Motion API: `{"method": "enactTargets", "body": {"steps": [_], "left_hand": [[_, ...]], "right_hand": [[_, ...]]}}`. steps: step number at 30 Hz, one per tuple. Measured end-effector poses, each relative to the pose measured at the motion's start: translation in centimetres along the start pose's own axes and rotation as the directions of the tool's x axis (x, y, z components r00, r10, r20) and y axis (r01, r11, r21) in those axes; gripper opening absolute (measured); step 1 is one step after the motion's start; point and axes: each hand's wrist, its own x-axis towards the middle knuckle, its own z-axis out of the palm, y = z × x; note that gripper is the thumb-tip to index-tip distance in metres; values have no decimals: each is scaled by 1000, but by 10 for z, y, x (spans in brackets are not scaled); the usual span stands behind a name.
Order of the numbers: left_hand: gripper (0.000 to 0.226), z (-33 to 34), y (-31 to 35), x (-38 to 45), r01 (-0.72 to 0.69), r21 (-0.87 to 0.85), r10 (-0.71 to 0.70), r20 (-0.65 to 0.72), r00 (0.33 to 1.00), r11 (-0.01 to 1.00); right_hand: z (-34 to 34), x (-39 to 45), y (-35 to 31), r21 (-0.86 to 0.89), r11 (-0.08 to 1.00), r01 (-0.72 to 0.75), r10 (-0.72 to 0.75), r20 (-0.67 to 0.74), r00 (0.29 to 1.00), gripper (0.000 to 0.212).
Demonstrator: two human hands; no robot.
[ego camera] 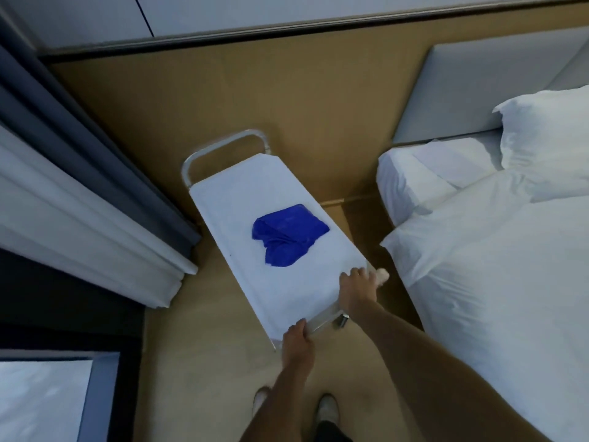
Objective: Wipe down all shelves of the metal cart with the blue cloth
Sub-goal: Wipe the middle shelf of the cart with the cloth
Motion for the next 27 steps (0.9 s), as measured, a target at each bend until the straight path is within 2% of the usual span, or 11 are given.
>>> {"method": "enactTargets", "body": {"steps": [2, 3, 6, 8, 10, 16, 20, 23, 25, 27], "left_hand": [[32, -18, 20, 11, 60, -186, -28, 174, 984, 981], [37, -29, 26, 17, 86, -219, -41, 201, 979, 972], [38, -65, 28, 29, 99, -68, -94, 74, 993, 993], [37, -87, 20, 33, 144, 20, -143, -24, 989, 989], [41, -105, 8, 42, 184, 78, -177, -95, 980, 980], [45, -129, -33, 92, 274, 217, -255, -109, 961, 937], [41, -141, -37, 145, 303, 326, -277, -125, 953, 895], [40, -147, -32, 201, 342, 357, -307, -154, 939, 869], [61, -146, -37, 244, 400, 376, -359, -176, 917, 836], [84, -137, -44, 282, 433, 473, -387, -198, 901, 767]], "right_hand": [[-1, -2, -3, 6, 997, 81, -80, -34, 996, 51], [0, -3, -5, 10, 995, 101, -100, -57, 993, 49], [5, -4, -10, 11, 992, 127, -127, -21, 992, 38], [5, -5, -12, 17, 986, 164, -164, 44, 985, 40], [2, -2, -18, 3, 982, 188, -188, 53, 981, 42], [6, 37, -58, 153, 965, 211, -229, 108, 967, 39], [0, 83, -85, 266, 952, 154, -189, 111, 976, 35], [-8, 133, -106, 332, 938, 104, -146, 106, 983, 48], [-9, 170, -118, 322, 946, 39, -94, 158, 983, 63], [1, 201, -131, 306, 949, -75, 1, 234, 972, 86]]}}
